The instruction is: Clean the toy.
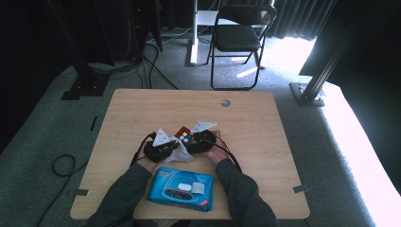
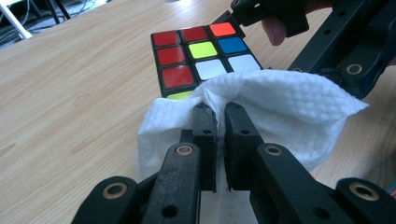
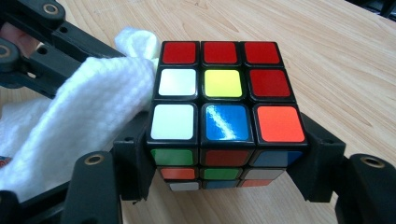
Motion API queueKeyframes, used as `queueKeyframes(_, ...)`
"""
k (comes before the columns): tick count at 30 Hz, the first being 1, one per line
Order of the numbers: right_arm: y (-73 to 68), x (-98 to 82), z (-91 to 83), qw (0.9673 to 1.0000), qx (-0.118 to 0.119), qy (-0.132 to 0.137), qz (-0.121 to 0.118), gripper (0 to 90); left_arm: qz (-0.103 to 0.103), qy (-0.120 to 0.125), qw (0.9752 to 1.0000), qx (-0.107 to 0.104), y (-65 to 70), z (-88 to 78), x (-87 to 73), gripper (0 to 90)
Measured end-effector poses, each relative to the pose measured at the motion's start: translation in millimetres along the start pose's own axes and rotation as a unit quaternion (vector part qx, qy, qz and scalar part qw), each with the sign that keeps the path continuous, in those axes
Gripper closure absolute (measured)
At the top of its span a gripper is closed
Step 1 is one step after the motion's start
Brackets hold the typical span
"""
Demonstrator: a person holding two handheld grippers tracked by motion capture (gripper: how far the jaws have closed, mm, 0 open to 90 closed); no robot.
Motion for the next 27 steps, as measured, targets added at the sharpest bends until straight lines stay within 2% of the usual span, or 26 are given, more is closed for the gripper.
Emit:
queueKeyframes(13, 0.6, 0.3, 0.4, 1.0000, -0.003, 0.000, 0.002, 33.9, -0.003, -0.008, 1.0000, 0.001, -2.1, 2.8, -3.0, 84.5)
queueKeyframes(18, 1.5, 2.3, -1.7, 0.9999, -0.003, 0.009, 0.010, 33.9, -0.002, -0.032, 0.9995, -0.004, -3.3, 9.2, -7.6, 84.4)
queueKeyframes(23, 0.3, 7.2, -0.9, 0.9998, -0.003, 0.016, 0.011, 34.0, 0.001, -0.039, 0.9992, -0.011, 1.0, 14.5, -9.3, 84.4)
queueKeyframes(27, 1.3, 7.8, -0.6, 0.9997, -0.005, 0.018, 0.015, 33.9, 0.014, -0.041, 0.9989, -0.020, 7.2, 15.4, -7.0, 84.4)
Point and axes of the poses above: each handheld gripper's, and its own axes: z roughly forward along the jaws, x roughly out of its top, y roughly to its right, the point moved 1 cm from there along z, roughly forward along the jaws, and after that the axes turned 5 degrees about -z, right-handed, at the moved point
